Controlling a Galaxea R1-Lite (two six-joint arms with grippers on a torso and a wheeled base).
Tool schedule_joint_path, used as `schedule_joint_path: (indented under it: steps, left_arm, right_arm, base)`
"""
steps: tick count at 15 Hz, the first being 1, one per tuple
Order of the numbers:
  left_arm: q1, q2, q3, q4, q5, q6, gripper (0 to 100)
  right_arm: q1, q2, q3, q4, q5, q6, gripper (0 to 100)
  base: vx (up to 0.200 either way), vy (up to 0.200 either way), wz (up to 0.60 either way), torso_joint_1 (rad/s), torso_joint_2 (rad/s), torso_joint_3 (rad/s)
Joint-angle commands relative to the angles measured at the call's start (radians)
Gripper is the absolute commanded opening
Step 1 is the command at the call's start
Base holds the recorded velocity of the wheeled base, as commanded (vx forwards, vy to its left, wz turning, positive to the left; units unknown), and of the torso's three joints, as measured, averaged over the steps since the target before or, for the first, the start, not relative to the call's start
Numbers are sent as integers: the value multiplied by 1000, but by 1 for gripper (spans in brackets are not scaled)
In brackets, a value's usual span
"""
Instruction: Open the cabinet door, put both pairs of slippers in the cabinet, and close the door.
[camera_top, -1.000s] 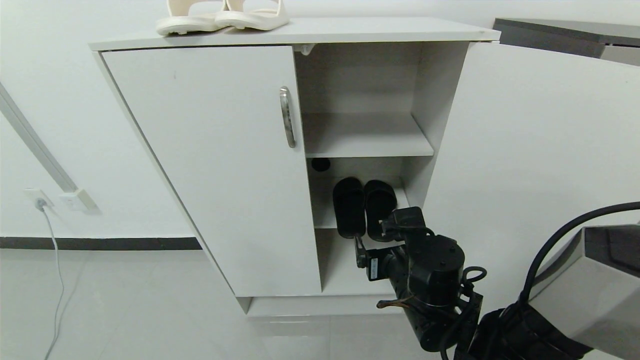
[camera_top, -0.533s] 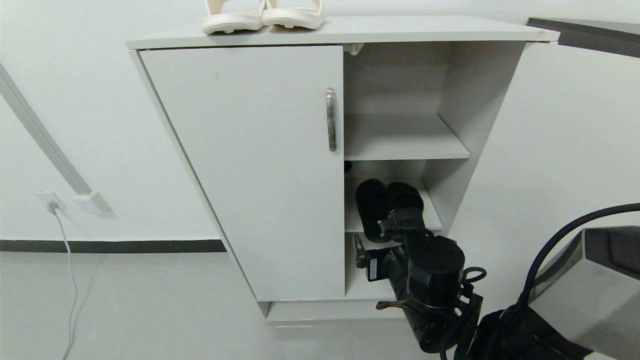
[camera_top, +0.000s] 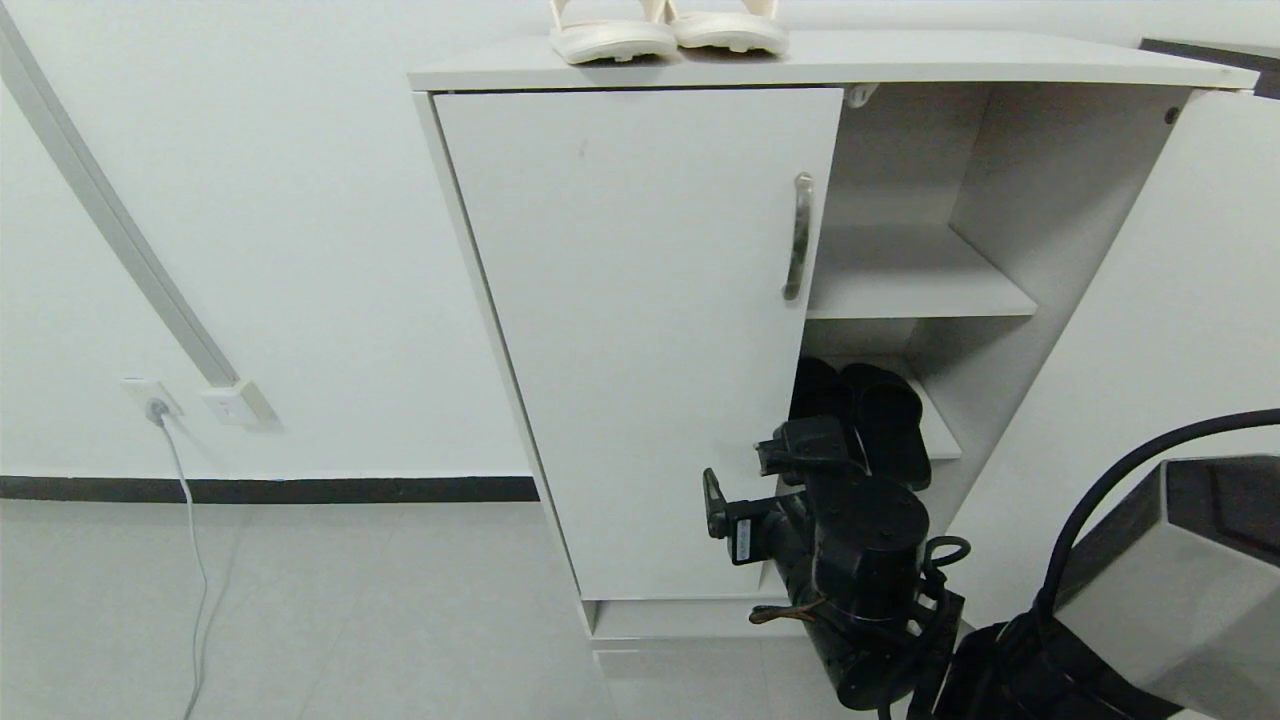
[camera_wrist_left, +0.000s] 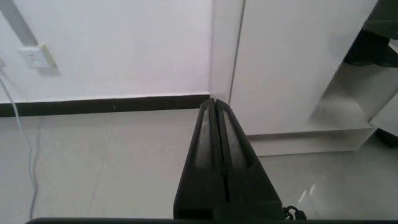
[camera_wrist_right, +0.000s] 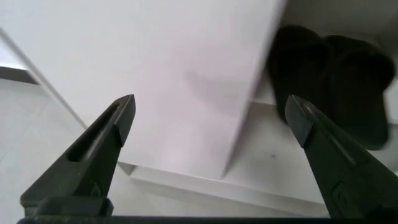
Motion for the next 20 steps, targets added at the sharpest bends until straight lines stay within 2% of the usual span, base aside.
schedule_joint_path:
  steps: [1,3,12,20]
  left_arm:
    - [0,1,0,0,0,0,0]
    - [0,1,0,0,2,-2,0]
    - [0,1,0,0,2,-5,0]
    - [0,1,0,0,2,-6,0]
  right_arm:
    - [0,3,0,-1,0,0,100]
    - [0,4,6,-3,0,0,100]
    - [-4,4,63,-83,29,-55,100]
    - [-21,15,105,-126,69,-89,100]
  base:
    - [0,200,0,2,7,7]
    - [0,200,0,0,5,2]
    - [0,0,0,0,0,0]
    - [0,0,0,0,3,133]
